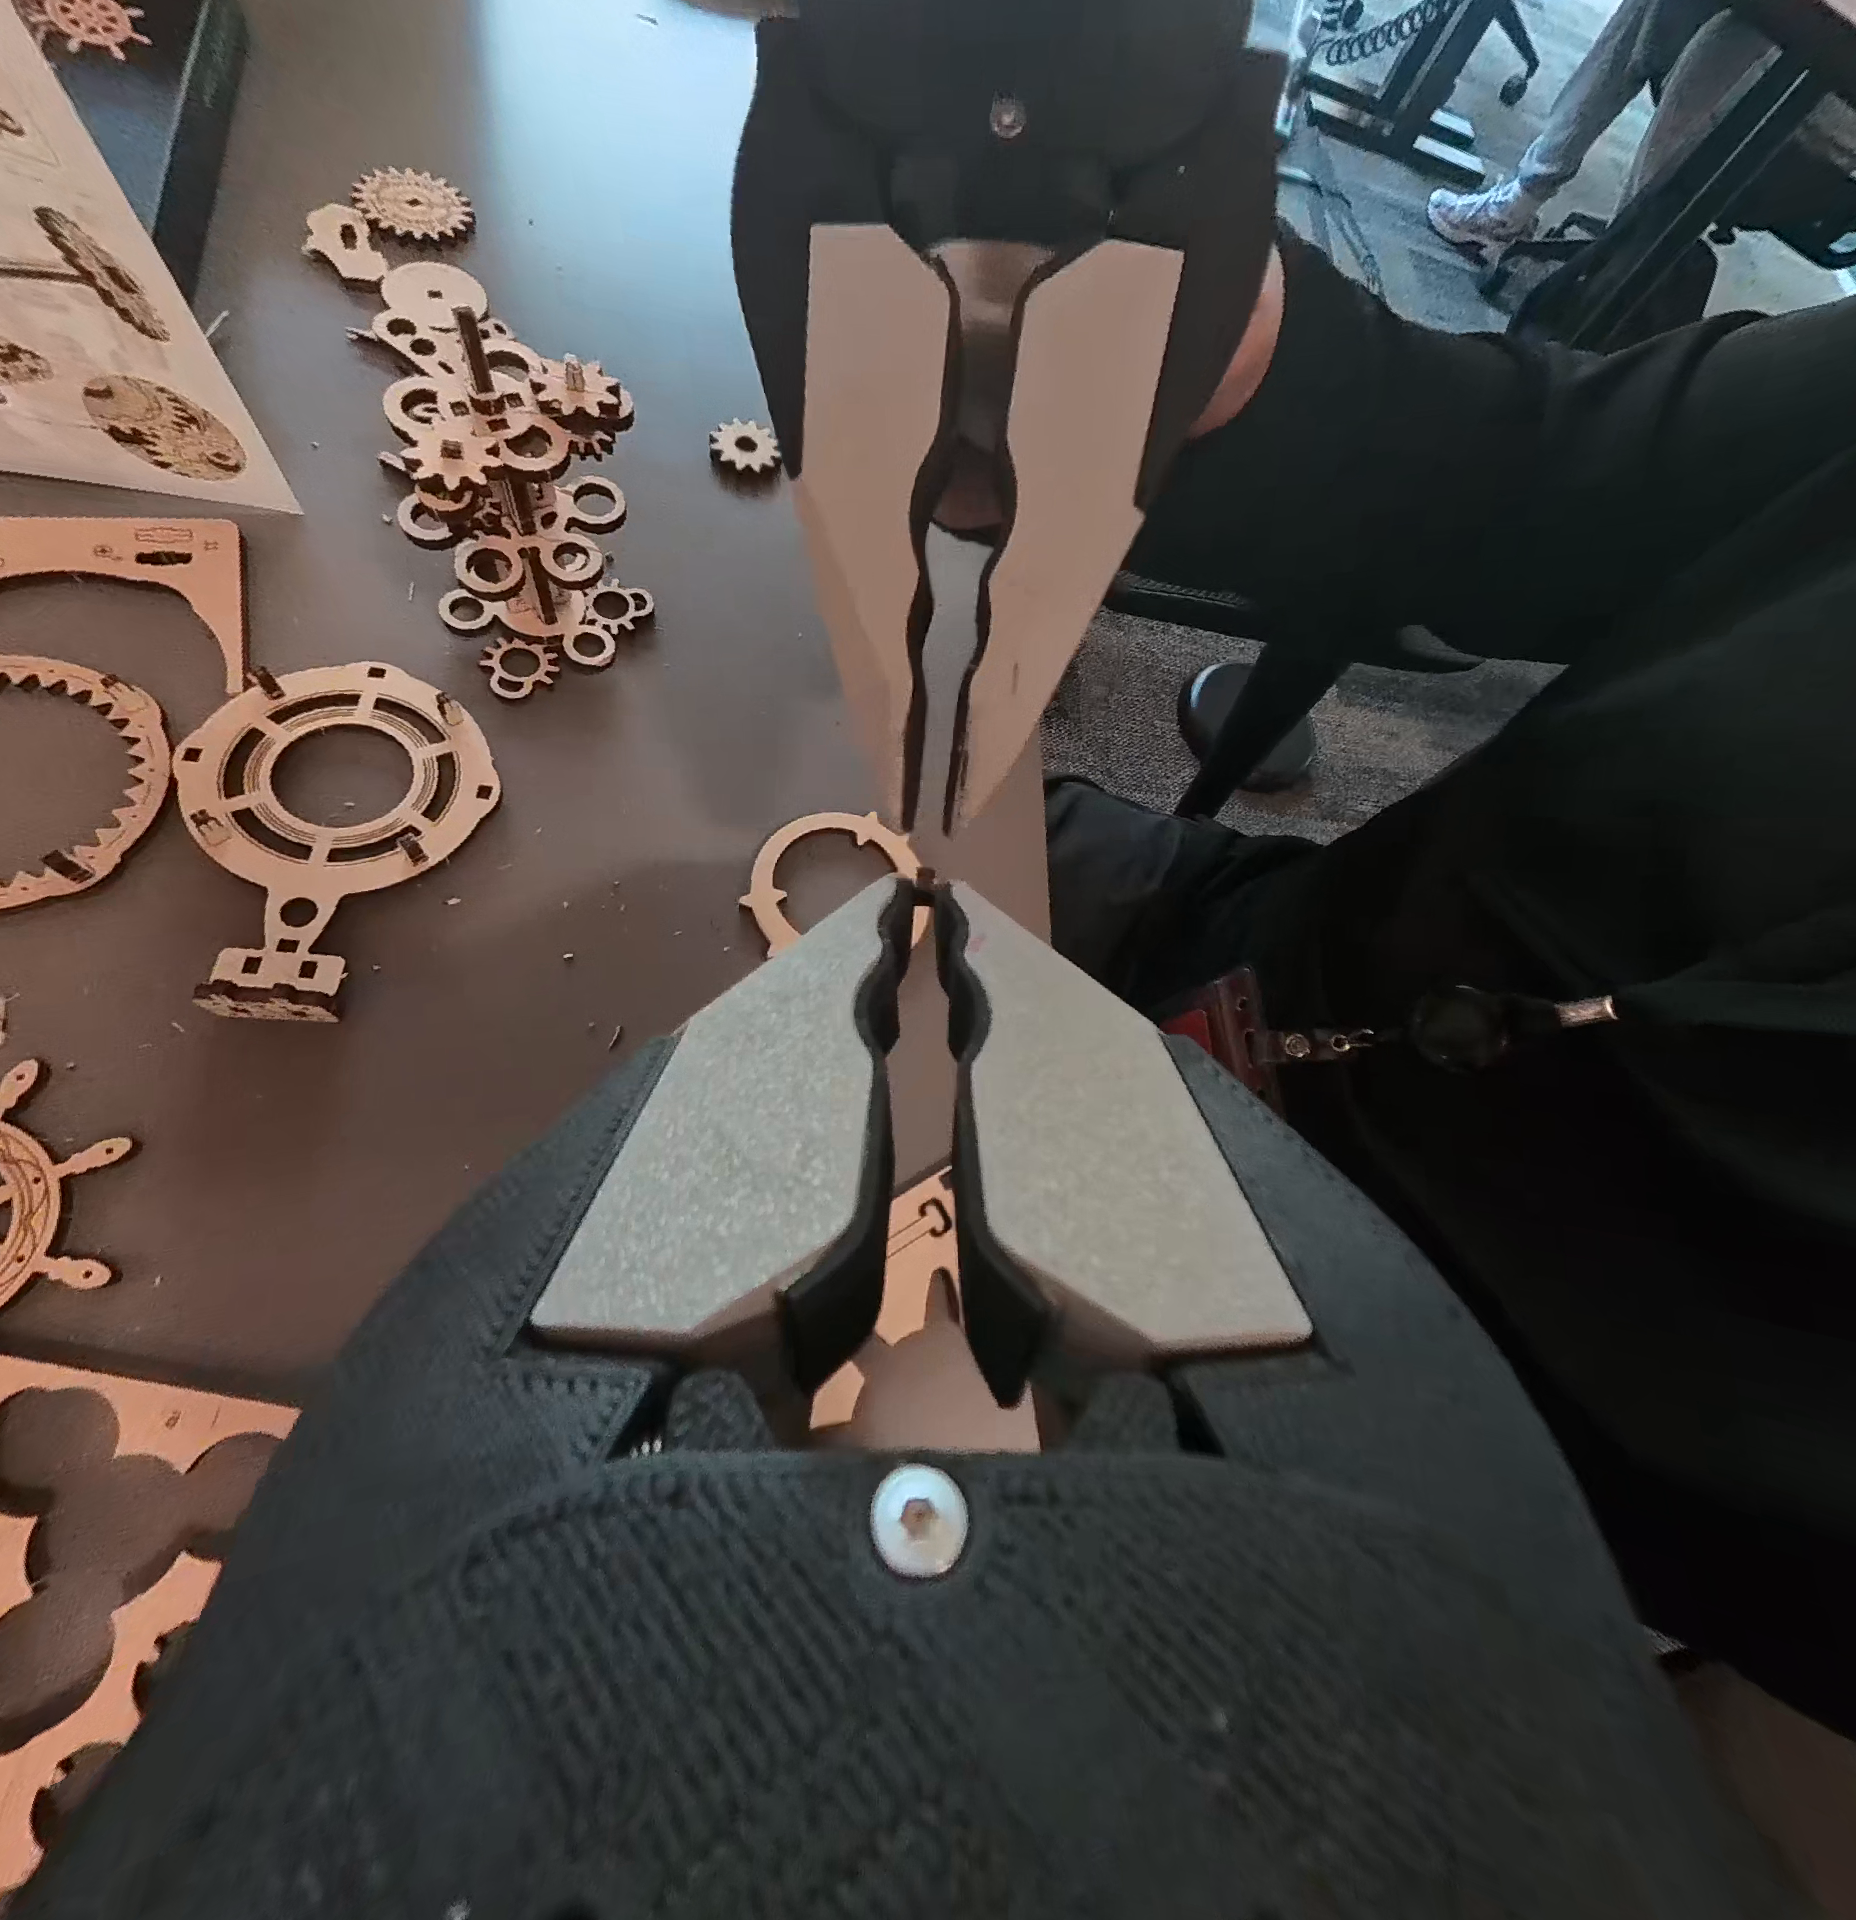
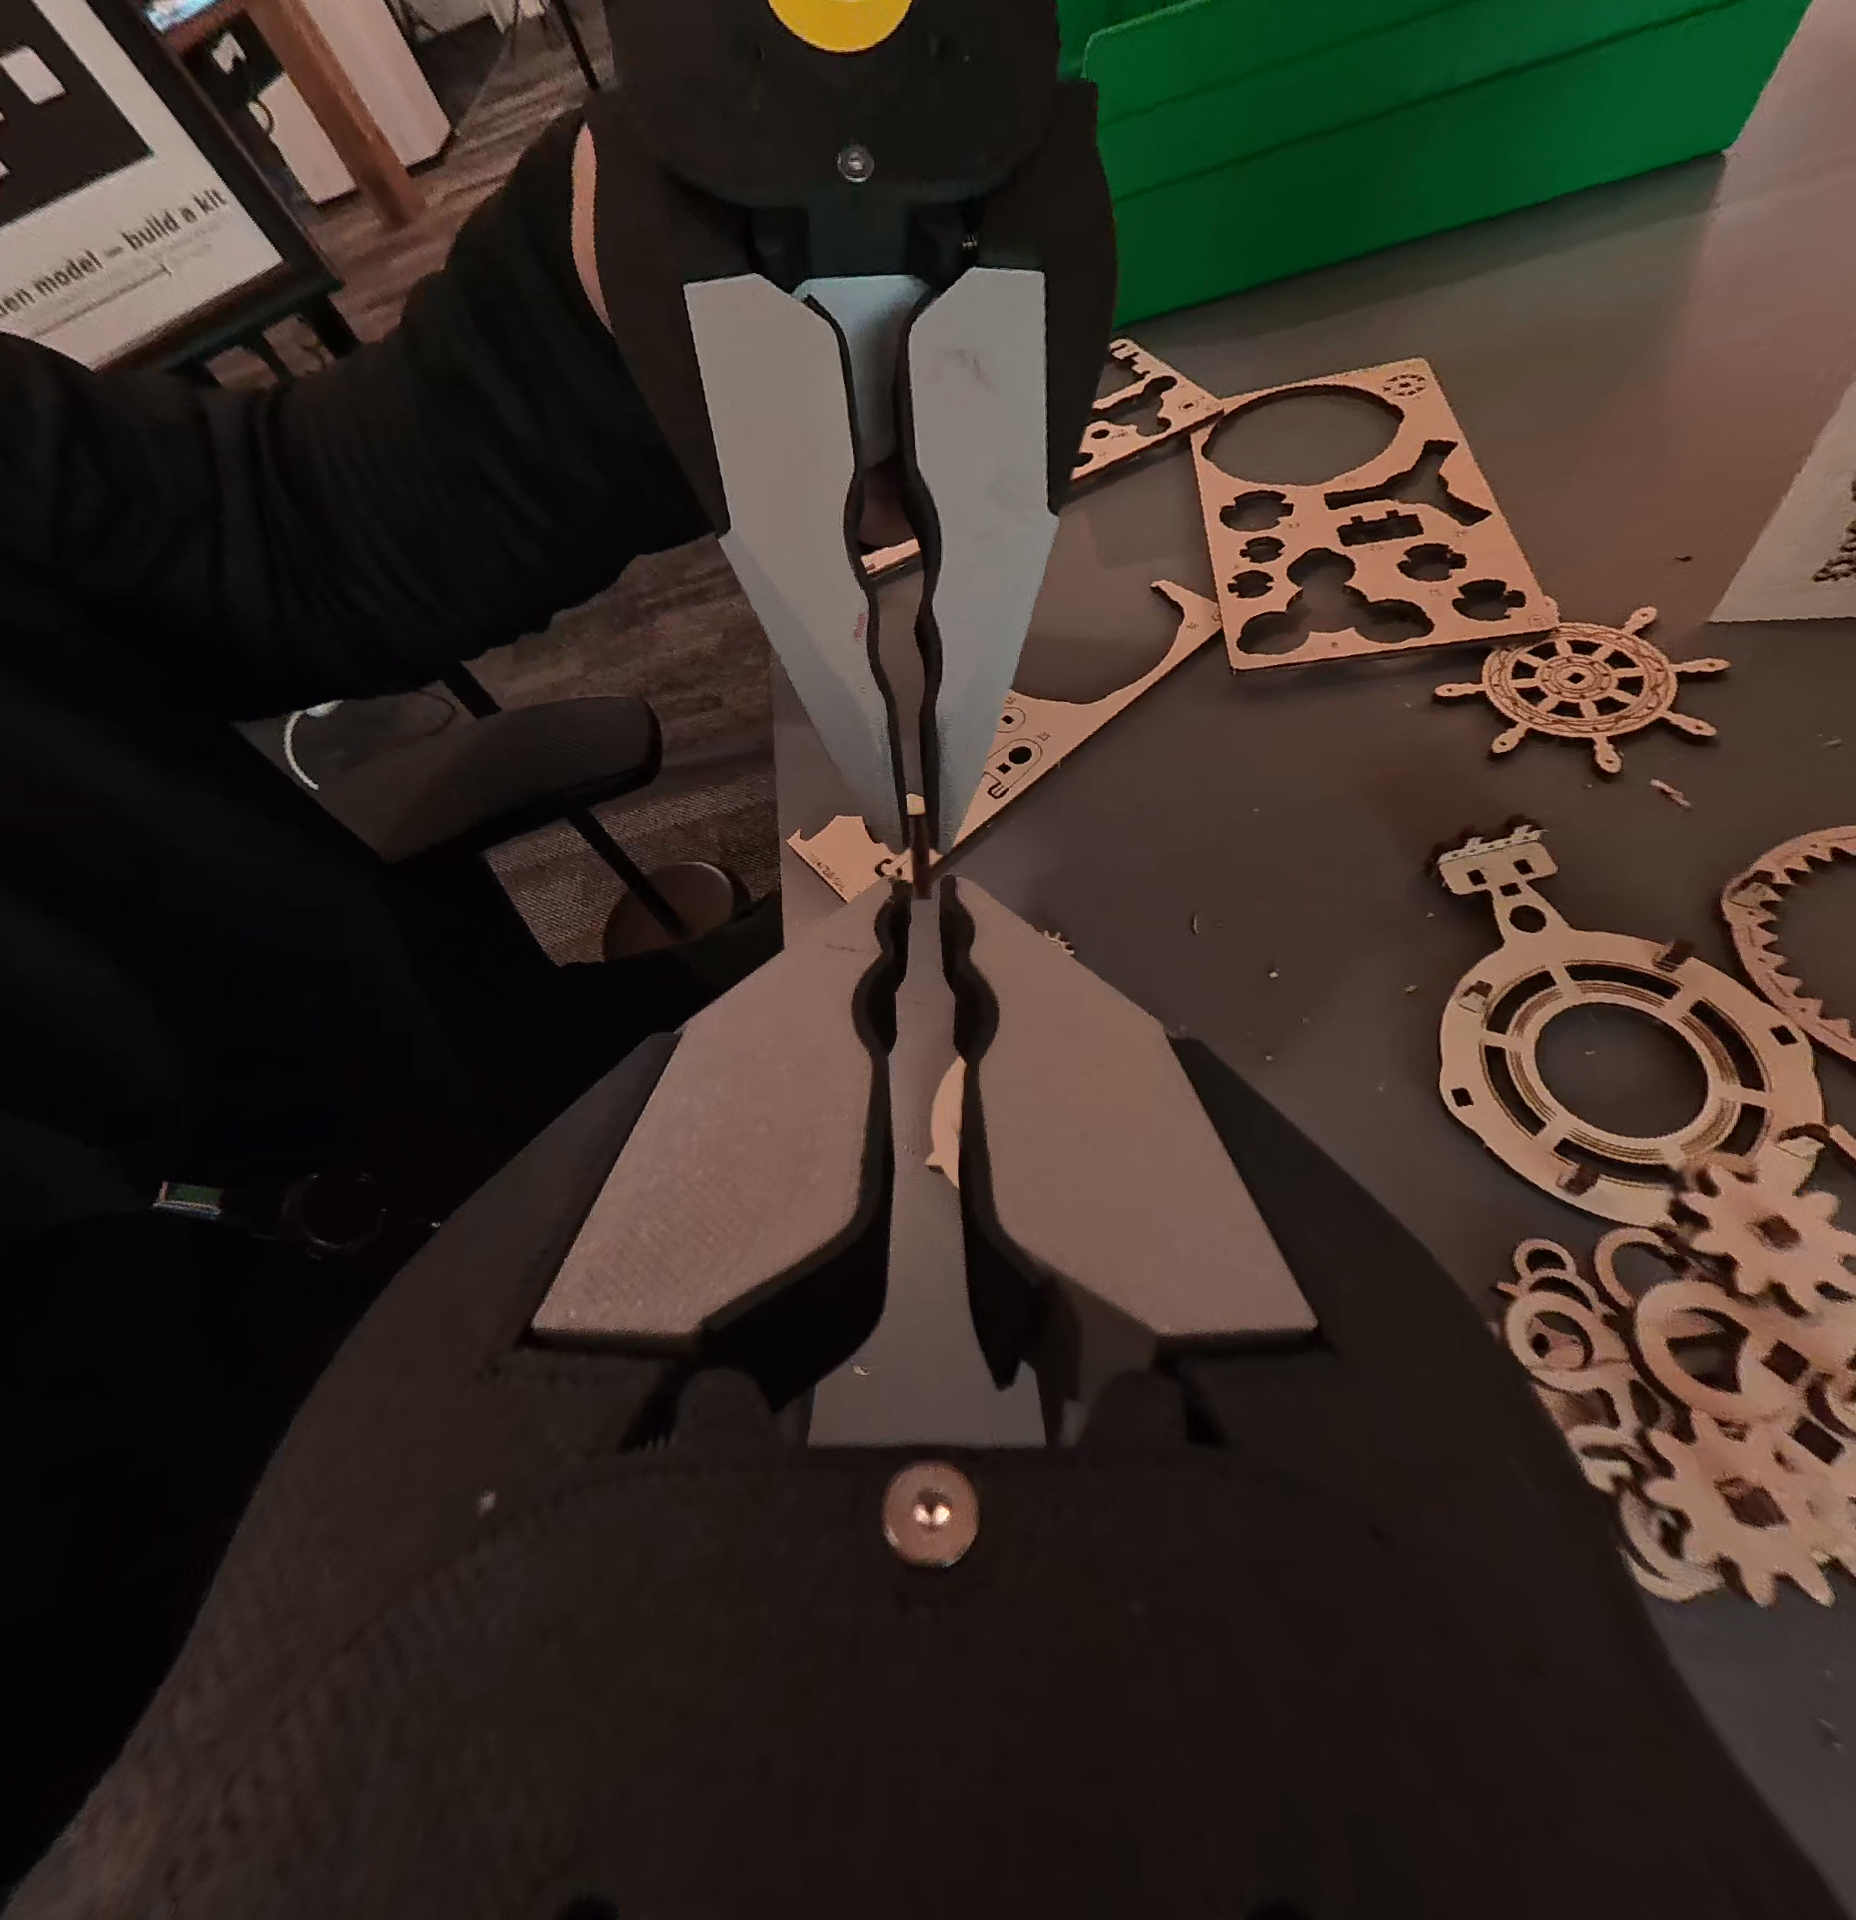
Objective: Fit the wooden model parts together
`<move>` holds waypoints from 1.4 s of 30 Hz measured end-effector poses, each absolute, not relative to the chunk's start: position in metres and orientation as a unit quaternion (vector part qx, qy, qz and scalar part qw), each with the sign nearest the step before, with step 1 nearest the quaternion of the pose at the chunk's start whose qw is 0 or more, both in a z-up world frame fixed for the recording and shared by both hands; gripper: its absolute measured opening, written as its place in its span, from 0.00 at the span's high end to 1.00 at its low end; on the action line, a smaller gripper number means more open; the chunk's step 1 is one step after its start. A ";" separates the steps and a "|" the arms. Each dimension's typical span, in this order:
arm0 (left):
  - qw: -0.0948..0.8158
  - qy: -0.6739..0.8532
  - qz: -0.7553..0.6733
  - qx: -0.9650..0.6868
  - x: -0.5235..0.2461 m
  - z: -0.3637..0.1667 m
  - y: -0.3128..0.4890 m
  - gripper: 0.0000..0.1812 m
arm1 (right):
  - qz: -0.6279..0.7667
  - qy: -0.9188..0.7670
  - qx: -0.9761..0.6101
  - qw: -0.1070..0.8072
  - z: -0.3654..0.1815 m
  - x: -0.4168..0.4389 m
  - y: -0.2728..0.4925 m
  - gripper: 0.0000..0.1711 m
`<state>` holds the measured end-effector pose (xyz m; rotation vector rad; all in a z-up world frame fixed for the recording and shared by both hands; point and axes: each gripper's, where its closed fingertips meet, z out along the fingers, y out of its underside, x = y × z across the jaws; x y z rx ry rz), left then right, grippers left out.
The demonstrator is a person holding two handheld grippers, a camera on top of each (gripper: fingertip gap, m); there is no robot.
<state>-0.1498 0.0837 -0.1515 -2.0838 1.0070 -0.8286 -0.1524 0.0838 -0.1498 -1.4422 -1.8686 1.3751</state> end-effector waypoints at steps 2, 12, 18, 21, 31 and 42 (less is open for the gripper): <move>0.335 0.388 -0.320 -0.796 -0.147 -0.150 0.083 1.00 | 0.490 -0.674 -0.518 0.195 -0.153 -0.153 0.081 0.99; 0.351 0.385 -0.322 -0.791 -0.143 -0.145 0.085 1.00 | 0.533 -0.656 -0.506 0.173 -0.155 -0.157 0.074 1.00; 0.364 0.369 -0.319 -0.793 -0.148 -0.142 0.090 1.00 | 0.563 -0.635 -0.506 0.156 -0.147 -0.152 0.080 0.98; 0.364 0.364 -0.332 -0.790 -0.146 -0.141 0.089 1.00 | 0.569 -0.627 -0.505 0.166 -0.143 -0.154 0.083 0.98; 0.393 0.336 -0.367 -0.774 -0.140 -0.128 0.092 1.00 | 0.596 -0.611 -0.496 0.157 -0.141 -0.155 0.078 1.00; 0.461 0.323 -0.279 -0.778 -0.153 -0.137 0.093 0.91 | 0.646 -0.577 -0.474 0.157 -0.124 -0.149 0.084 1.00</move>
